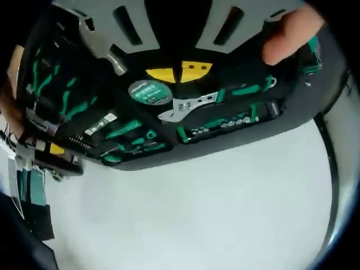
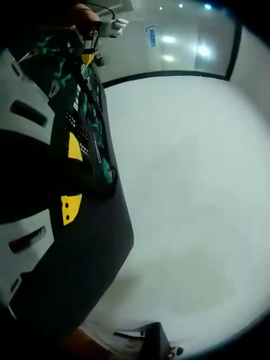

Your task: Pick up the tools and put them into their designated positions in the toolbox.

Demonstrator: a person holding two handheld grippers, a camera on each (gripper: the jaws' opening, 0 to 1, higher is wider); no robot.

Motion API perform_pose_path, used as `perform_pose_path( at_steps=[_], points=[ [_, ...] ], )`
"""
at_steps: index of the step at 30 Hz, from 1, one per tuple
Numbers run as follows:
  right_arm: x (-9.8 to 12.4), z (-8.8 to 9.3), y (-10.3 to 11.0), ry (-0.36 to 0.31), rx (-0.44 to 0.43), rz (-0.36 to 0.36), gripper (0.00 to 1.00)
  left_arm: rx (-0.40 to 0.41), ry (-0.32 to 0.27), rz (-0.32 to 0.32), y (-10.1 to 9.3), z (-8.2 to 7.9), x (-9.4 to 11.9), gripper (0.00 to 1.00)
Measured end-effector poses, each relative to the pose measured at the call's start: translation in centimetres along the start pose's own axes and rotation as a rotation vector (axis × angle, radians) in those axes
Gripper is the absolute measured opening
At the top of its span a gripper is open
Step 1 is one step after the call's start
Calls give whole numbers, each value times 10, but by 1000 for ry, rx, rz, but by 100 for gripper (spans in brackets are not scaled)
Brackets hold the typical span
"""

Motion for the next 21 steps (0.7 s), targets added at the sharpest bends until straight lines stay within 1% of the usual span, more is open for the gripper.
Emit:
perform_pose_path(
  at_steps=[1, 2, 3, 4, 5, 6, 7, 8, 9, 11, 12, 13, 14, 15, 17, 18, 19, 20, 21],
  points=[
    [0, 0, 0, 0, 2, -1, 18, -26, -57, 26, -7, -8, 4, 2],
    [0, 0, 0, 0, 5, -1, 18, -46, -76, 37, -12, -11, 4, 2],
    [-1, 0, 1, 2, 7, -2, 18, -74, -81, 31, -16, -12, 2, 3],
    [-1, 1, 1, 4, 8, -2, 18, -135, -70, 20, -20, -8, -5, 2],
    [-2, 1, 1, 8, 12, -4, 18, -162, -39, 21, -22, -3, -9, 2],
    [-2, 1, 1, 9, 13, -4, 18, -163, 13, 29, -24, 4, -12, 1],
    [-1, 1, 1, 10, 12, -5, 18, -155, 84, 41, -25, 13, -15, 1],
    [-1, 1, 1, 11, 11, -5, 18, -124, -15, 48, -25, 5, -16, 1],
    [0, 1, 1, 10, 11, -7, 18, -105, -14, 52, -25, 5, -16, 1],
    [1, 1, 1, 7, 9, -6, 18, -136, -18, 50, -27, 6, -19, 0],
    [0, 1, 1, 6, 8, -6, 18, -167, 72, 55, -28, 16, -22, 0],
    [0, 1, 0, 6, 7, -6, 18, -218, -25, 38, -24, 11, -20, 0],
    [-1, 1, 0, 6, 7, -6, 18, -179, -14, 43, -23, 13, -16, 0],
    [-1, 1, 0, 6, 8, -6, 18, -158, -13, 50, -22, 14, -14, 0],
    [0, 1, 1, 8, 9, -10, 18, -143, -10, 55, -22, 15, -13, 0],
    [0, 2, 1, 10, 13, -11, 18, -111, 13, 52, -23, 15, -12, 0],
    [0, 2, 1, 10, 14, -12, 18, -99, 30, 54, -24, 15, -11, 0],
    [-1, 2, 2, 11, 17, -13, 18, -49, 64, 54, -25, 15, -9, 0],
    [-1, 2, 2, 12, 19, -14, 18, -53, 84, 64, -30, 16, -9, 0]
  ],
)
Point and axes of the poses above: the point that each gripper's makers call its tool centre point, and the gripper's own axes: x roughly backward along the fingers, y roughly to its left, z roughly out of its underside, the point moved 7 cm from there along x, roughly backward along the fingers, and after that the axes turned 8 degrees about -z, right-handed, at the moved point
